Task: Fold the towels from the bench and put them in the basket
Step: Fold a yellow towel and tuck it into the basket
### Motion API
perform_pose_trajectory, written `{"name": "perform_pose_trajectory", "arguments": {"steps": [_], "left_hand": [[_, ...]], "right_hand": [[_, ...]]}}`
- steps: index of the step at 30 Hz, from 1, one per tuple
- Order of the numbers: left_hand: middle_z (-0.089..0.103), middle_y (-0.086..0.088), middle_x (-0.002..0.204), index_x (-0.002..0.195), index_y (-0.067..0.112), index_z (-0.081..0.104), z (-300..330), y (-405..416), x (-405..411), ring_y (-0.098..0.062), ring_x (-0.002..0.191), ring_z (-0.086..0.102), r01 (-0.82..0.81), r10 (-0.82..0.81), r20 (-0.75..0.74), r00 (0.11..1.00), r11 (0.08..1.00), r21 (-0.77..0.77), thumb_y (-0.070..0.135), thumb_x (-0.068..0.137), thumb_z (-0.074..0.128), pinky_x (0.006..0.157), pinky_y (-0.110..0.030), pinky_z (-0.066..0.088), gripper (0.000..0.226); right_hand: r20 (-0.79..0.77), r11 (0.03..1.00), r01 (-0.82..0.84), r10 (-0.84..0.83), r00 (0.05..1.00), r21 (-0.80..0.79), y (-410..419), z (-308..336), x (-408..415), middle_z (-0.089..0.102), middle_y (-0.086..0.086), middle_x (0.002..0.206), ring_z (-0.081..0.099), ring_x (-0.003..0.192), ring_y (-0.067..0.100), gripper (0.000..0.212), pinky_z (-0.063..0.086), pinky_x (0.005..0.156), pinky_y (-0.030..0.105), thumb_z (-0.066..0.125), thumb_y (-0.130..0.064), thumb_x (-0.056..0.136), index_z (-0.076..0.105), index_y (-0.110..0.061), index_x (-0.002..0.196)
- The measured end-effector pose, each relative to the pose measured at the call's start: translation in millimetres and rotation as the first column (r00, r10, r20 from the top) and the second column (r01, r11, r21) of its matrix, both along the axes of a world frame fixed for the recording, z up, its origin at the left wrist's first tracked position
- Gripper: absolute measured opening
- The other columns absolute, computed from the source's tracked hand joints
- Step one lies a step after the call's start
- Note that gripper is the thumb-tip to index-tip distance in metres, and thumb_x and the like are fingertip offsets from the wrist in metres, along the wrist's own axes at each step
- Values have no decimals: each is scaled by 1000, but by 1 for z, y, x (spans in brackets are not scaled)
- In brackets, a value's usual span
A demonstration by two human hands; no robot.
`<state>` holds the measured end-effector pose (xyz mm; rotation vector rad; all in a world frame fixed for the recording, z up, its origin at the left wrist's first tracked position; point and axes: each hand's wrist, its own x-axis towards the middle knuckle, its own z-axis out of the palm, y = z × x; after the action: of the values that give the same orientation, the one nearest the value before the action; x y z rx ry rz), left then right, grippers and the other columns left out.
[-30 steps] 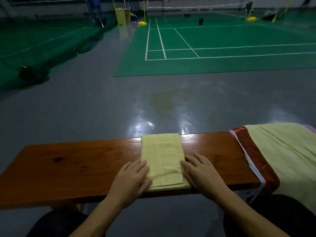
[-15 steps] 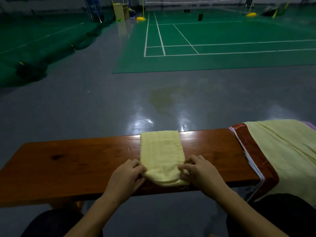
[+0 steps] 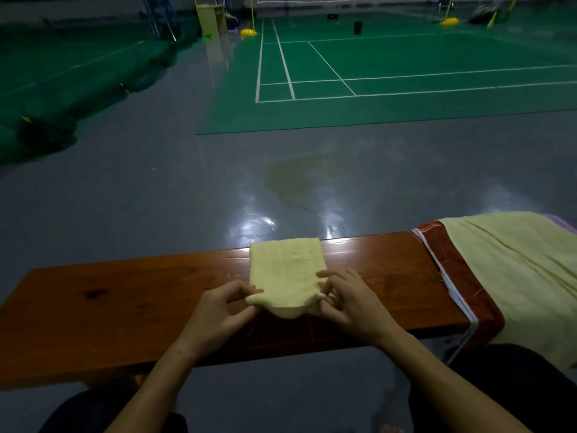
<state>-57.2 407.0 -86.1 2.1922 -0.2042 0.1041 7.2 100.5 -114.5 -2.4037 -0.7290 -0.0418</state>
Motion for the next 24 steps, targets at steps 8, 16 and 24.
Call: {"name": "perform_pose_trajectory", "arguments": {"steps": [8,16,24], "left_hand": [[79,-5,92,101,10,72,16,-2,-5,-18,83,77,-8,-7,-74,997,980,-199,6,91,79,70,-31,61,13],[77,-23,99,120,16,75,12,-2,-9,-28,70,52,-103,-91,-325,941,840,-533,23,89,85,50,-24,42,33],[80,-12,102,109,15,80,9,-9,-5,-14,80,68,-128,-58,-361,931,874,-469,17,83,85,53,-22,41,27]], "right_hand": [[-273,942,106,-17,962,318,2,23,-16,72,4,89,69,75,26,21,57,61,51,58,-46,97,61,-25,100],[-633,880,235,92,769,414,-5,38,-21,73,21,107,73,91,37,20,59,78,50,70,-35,99,76,-16,104],[-879,743,520,193,436,422,3,48,-21,75,15,109,71,97,35,51,56,89,45,72,-46,94,74,-2,119]]}}
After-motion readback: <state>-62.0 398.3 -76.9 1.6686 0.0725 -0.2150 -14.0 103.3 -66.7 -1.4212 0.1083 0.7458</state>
